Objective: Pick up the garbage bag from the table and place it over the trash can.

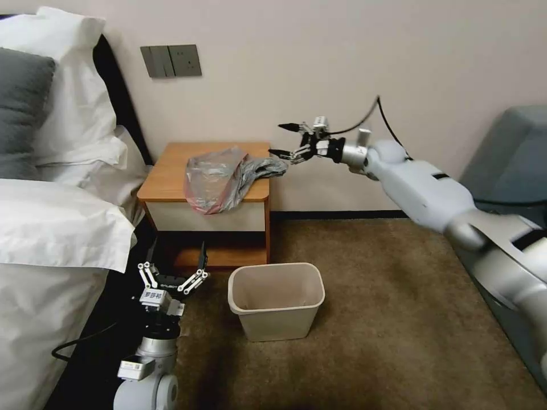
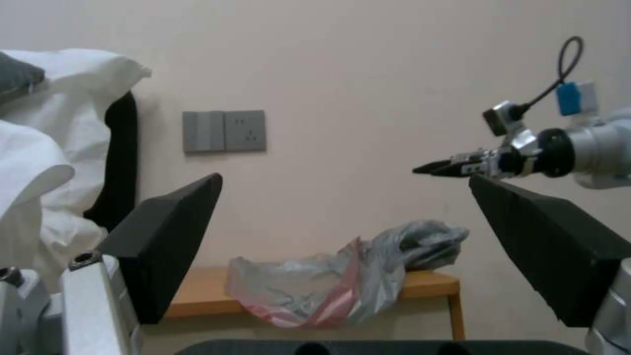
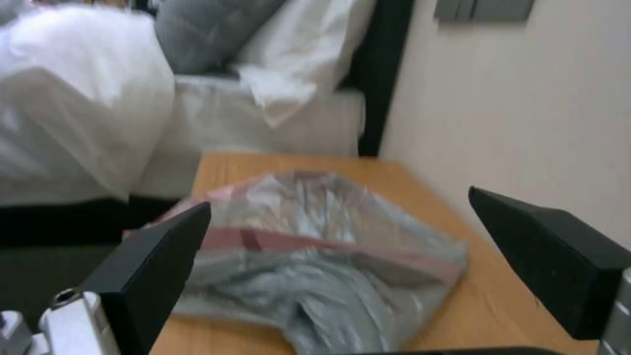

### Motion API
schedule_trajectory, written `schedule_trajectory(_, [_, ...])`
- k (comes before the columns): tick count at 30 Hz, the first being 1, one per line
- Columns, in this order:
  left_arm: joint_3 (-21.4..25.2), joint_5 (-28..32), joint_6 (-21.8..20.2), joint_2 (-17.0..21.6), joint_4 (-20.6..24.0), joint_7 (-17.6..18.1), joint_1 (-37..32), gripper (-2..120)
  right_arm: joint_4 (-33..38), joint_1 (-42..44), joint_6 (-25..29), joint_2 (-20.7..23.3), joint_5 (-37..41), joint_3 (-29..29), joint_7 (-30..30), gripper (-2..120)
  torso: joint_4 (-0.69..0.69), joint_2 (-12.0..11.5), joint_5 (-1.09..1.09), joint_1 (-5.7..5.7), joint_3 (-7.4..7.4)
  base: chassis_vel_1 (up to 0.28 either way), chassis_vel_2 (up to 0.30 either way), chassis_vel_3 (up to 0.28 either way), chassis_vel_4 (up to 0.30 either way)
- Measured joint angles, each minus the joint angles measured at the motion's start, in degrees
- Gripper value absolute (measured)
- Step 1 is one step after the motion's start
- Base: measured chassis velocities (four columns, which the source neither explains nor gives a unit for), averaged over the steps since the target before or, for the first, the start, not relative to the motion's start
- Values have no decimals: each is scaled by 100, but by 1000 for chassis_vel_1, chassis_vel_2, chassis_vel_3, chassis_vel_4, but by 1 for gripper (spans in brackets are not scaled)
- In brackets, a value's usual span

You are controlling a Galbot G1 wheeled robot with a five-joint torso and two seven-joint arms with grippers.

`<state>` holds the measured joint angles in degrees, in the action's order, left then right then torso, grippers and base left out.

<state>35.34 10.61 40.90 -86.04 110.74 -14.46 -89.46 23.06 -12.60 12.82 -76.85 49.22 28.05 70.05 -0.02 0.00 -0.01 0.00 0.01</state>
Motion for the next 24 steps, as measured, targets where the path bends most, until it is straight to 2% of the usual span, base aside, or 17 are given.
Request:
schedule_trajectory(1, [0, 0, 0, 0, 0, 0, 0, 95, 0, 0, 0, 0, 0, 0, 0, 100, 0, 0, 0, 0, 0, 0, 0, 0, 0])
schedule_trajectory(4, [-67, -2, 35, -9, -30, -13, -1, 95, -2093, -652, 154, -1056, -1692, -1382, 753, 100, 3, 0, -2, 0, 0, 0, 0, 0, 0])
schedule_trajectory(5, [-67, -2, 35, -9, -30, -13, -1, 95, -2093, -652, 154, -1056, -1692, -1382, 753, 100, 3, 0, -2, 0, 0, 0, 0, 0, 0])
schedule_trajectory(7, [-131, -3, 55, -14, -66, -22, 6, 95, -2730, -852, 131, -1364, -2169, -1659, 774, 100, 9, 0, -6, 0, -1, 0, 0, 0, 0])
schedule_trajectory(8, [-137, -3, 74, -17, -86, -23, 12, 95, -2791, -842, 80, -1405, -2191, -1506, 703, 100, 3, 0, -2, 0, 0, 0, 0, 0, 0])
schedule_trajectory(11, [-166, -4, 98, -21, -101, -33, 25, 95, -2797, -836, 80, -1485, -2341, -1315, 681, 100, 1, 0, 3, 0, 0, 0, 0, 0, 0])
schedule_trajectory(12, [-180, -4, 110, -21, -102, -36, 26, 95, -2788, -837, 99, -1506, -2422, -1268, 666, 100, 1, 0, -3, 0, -1, 0, 0, 0, 0])
schedule_trajectory(15, [-190, -1, 133, -19, -102, -38, 21, 95, -2732, -820, 115, -1522, -2564, -1177, 610, 100, 1, 0, 2, 0, 0, 0, 0, 0, 0])
schedule_trajectory(24, [-249, 2, 196, 0, -109, -75, -17, 95, -2670, -738, 168, -1568, -2597, -1041, 269, 100, 2, 0, 1, -1, -1, 0, 0, 0, 0])
